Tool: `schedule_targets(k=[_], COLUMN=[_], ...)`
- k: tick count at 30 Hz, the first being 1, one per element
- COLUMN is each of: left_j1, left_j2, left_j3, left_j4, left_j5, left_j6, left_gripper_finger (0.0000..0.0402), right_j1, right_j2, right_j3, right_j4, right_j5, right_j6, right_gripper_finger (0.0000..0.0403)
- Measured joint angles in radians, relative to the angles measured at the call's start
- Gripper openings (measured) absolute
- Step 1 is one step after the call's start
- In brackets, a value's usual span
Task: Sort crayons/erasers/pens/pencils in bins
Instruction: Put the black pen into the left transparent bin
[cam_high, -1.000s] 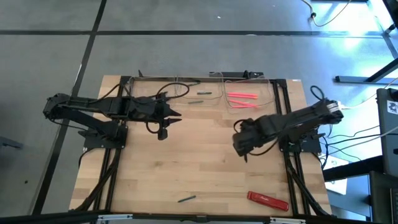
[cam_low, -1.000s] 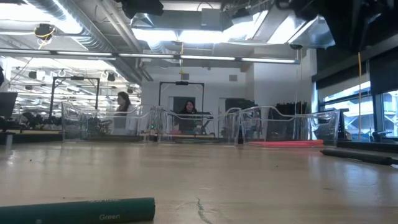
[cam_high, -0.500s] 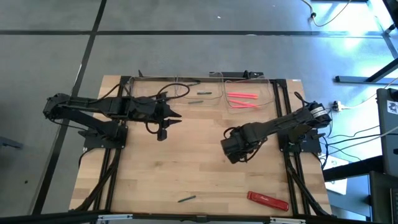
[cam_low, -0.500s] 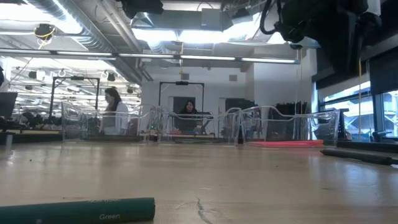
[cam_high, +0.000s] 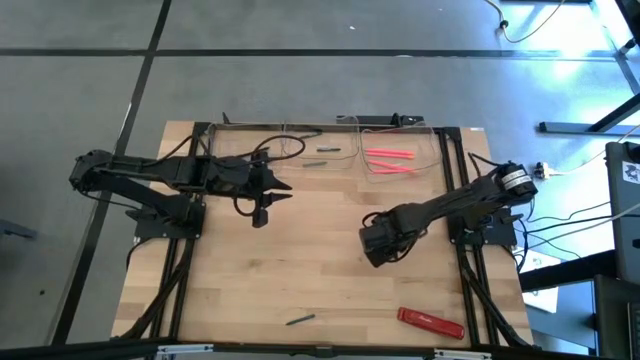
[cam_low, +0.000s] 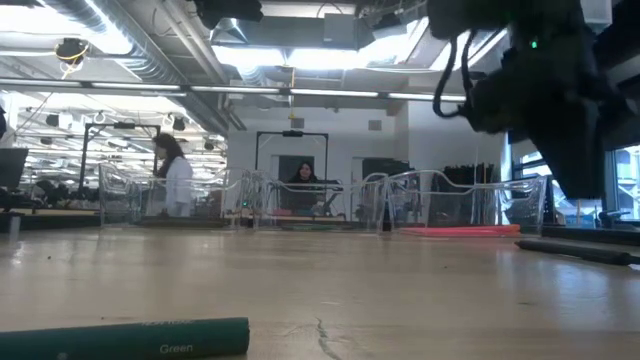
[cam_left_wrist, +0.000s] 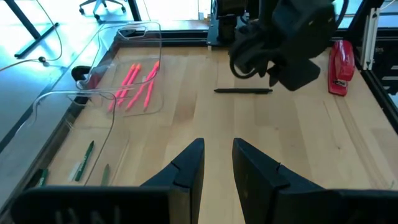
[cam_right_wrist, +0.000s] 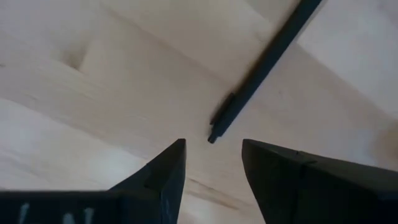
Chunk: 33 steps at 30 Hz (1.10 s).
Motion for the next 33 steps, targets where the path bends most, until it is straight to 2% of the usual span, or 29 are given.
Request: schedule_targets(k=[14, 21, 33], left_j1=[0.0, 0.0, 0.0], left_j2=[0.0, 0.0, 0.0], left_j3=[0.0, 0.0, 0.0], left_j4=[0.001, 0.001, 0.002], left_j5=[0.0, 0.0, 0.0], left_j6=[-0.002, -0.002, -0.002], left_gripper_finger=[0.0076, 0.0076, 0.0076], right_j1=[-0.02, -0.029, -0.027], right_j2=[0.0, -0.007, -0.003], right_j3=[-0.183, -0.257, -0.267], right_j4=[0.187, 0.354, 0.342], right_j5=[-0.041, -0.076, -0.056], right_j6=[-0.003, -0.02, -0.02], right_gripper_finger=[0.0159, 0.0159, 0.0159])
